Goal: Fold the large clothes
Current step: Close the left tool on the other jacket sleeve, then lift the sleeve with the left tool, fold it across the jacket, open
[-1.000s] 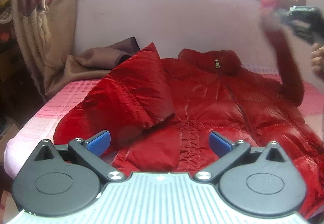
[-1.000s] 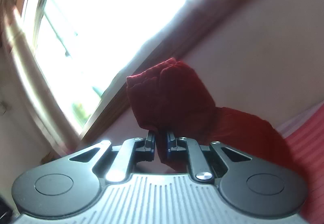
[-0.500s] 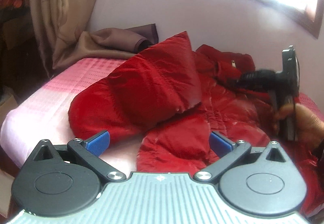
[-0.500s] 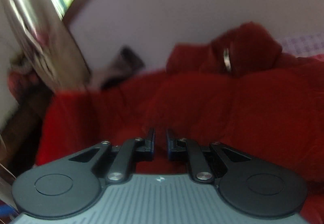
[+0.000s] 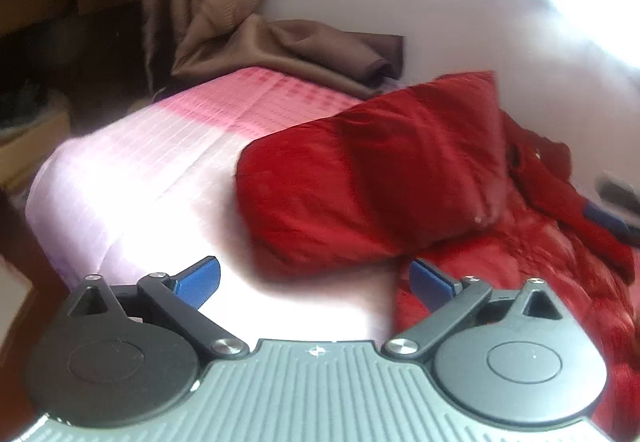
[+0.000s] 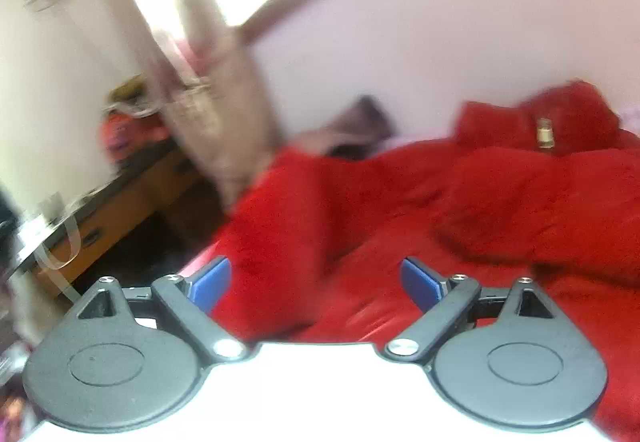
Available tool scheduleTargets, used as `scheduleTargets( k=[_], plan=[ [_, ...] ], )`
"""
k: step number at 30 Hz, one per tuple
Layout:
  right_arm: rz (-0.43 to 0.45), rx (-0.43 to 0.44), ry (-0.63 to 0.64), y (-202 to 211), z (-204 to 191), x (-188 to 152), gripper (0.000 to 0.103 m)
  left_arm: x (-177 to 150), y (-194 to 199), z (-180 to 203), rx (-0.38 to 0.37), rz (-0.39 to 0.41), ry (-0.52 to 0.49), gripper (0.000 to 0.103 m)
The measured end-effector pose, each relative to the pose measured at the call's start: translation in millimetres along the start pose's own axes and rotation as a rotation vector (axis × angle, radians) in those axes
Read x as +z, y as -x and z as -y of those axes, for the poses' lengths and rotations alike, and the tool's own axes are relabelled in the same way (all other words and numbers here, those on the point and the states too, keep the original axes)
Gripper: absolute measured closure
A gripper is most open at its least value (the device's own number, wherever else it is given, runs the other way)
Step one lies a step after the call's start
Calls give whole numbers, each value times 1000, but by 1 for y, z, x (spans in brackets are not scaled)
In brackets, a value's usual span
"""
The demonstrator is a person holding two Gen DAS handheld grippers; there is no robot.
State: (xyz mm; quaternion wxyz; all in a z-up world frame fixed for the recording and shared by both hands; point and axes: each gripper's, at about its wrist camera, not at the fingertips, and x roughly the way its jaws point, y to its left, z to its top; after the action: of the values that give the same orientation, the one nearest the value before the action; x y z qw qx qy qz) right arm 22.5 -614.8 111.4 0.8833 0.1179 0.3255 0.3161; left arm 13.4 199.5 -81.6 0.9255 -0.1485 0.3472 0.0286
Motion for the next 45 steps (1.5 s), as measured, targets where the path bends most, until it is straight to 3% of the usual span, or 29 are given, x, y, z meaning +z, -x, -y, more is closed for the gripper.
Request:
scheduleTargets(
  k=[6,10,13,14,17,22,29,45],
  plan=[
    [-57,-3,122,22,-41,-41,10,7,-22,-18,5,-26,38,3],
    [-86,-5,94,28,-47,-52,10,14,-34,-26,-21,-22,75,11],
    [-87,-10,66,32,-45,-58,10,18,-42,-27,-27,-10,94,43],
    [-86,-12,57,33,-44,-59,10,20,-44,-28,-46,-10,104,70],
    [-79,-18,38,36,-44,-62,10,25,-47,-27,-36,-10,122,86],
    [-55,-24,16,45,-45,-63,10,36,-23,-12,22,78,80,88],
    [-27,-30,-8,55,-41,-62,10,63,23,36,39,202,-28,88],
    [71,-71,-70,103,-21,-66,10,93,40,158,-52,260,-200,88]
  ],
)
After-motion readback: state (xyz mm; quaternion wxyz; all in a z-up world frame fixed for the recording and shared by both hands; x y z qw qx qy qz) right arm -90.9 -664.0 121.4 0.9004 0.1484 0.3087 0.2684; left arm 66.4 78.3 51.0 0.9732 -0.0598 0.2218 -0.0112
